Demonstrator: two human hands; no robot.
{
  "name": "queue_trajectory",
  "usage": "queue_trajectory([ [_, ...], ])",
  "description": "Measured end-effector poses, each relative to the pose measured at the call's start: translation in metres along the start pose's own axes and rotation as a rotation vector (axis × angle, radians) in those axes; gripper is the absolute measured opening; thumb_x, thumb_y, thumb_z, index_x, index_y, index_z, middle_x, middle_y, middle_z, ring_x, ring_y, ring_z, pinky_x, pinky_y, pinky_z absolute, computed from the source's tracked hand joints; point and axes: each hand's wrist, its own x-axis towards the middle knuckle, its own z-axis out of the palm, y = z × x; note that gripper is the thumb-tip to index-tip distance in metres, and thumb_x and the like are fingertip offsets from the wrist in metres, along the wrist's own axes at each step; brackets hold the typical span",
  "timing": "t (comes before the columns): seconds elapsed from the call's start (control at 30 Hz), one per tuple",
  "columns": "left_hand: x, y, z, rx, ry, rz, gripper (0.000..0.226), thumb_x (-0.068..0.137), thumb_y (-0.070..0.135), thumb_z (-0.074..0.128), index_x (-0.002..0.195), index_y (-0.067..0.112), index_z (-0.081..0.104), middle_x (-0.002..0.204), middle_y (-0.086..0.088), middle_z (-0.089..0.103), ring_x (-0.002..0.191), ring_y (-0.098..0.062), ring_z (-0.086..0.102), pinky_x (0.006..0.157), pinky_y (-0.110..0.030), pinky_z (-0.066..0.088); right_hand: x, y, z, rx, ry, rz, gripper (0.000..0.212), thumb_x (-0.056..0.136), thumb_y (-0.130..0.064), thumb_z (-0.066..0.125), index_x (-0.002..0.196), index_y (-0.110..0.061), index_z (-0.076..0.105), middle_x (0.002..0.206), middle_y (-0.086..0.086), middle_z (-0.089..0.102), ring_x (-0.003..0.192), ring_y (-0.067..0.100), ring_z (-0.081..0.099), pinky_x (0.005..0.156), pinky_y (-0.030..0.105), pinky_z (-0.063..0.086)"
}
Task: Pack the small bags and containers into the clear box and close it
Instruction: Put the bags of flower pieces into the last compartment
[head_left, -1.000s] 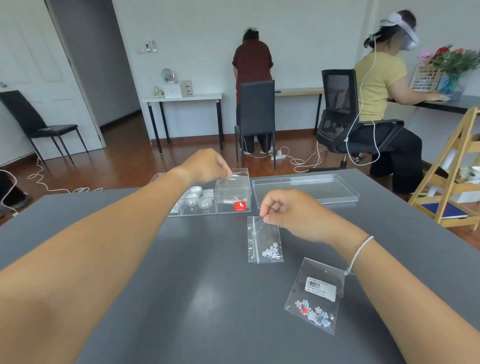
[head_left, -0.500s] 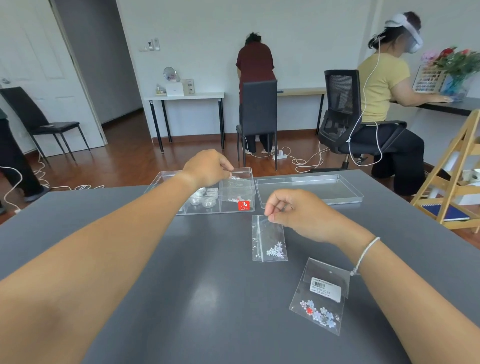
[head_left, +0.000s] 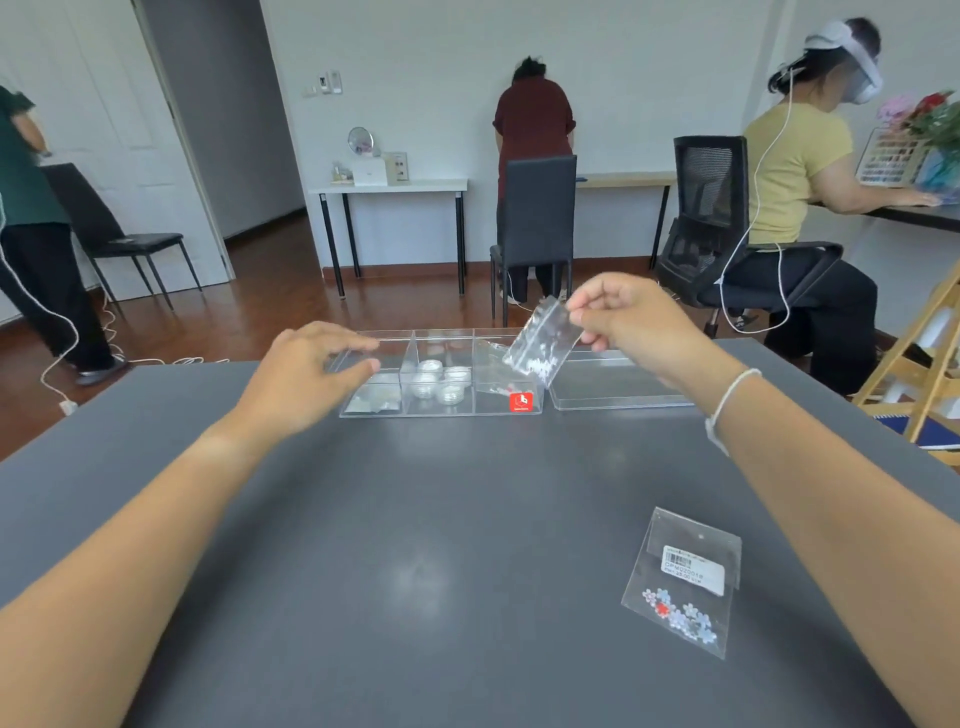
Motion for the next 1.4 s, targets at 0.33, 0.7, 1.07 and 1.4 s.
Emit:
queue_trajectory([
  [0.33,-0.015,-0.015,-0.004,-0.014,-0.035,-0.092,0.039,0.079,0.034,0.066,0.115,0.02,0.063,0.13,0.002,0.056,0.108,-0.011,0.048,0.093,-0.021,0.031,0.047,0.005,0.022,-0.143,0.032,0.02,0.015,0.086,-0.006,0.056,0.076,-0.018,0.058,0.07,-0.004,0.056,0.06,0.006,0.051,0.053,0.012,0.044],
  [0.7,-0.013,-0.023,-0.001,-0.075,0.005,-0.102,0.028,0.081,0.025,0.065,0.108,0.016,0.068,0.124,0.002,0.06,0.095,-0.007,0.05,0.088,-0.017,0.032,0.05,0.016,0.052,-0.415,-0.181,-0.021,0.011,0.082,-0.007,0.059,0.079,-0.015,0.065,0.076,-0.004,0.057,0.066,0.008,0.05,0.056,0.017,0.037],
  [1.07,-0.013,-0.028,0.0,-0.076,0.03,-0.105,0.022,0.083,0.023,0.063,0.104,0.018,0.069,0.122,0.004,0.061,0.089,-0.007,0.05,0.083,-0.018,0.033,0.039,0.023,0.055,-0.421,-0.145,-0.044,0.016,0.084,-0.009,0.059,0.093,-0.016,0.07,0.094,-0.002,0.061,0.088,0.014,0.054,0.076,0.023,0.036],
  [1.4,-0.014,-0.028,0.001,-0.105,0.04,-0.109,0.022,0.083,0.022,0.063,0.104,0.017,0.069,0.124,0.0,0.061,0.103,-0.005,0.05,0.091,-0.018,0.031,-0.026,0.023,0.02,-0.342,-0.132,-0.089,0.009,0.08,-0.014,0.064,0.081,-0.022,0.069,0.077,-0.014,0.06,0.055,-0.018,0.05,0.053,-0.004,0.033],
])
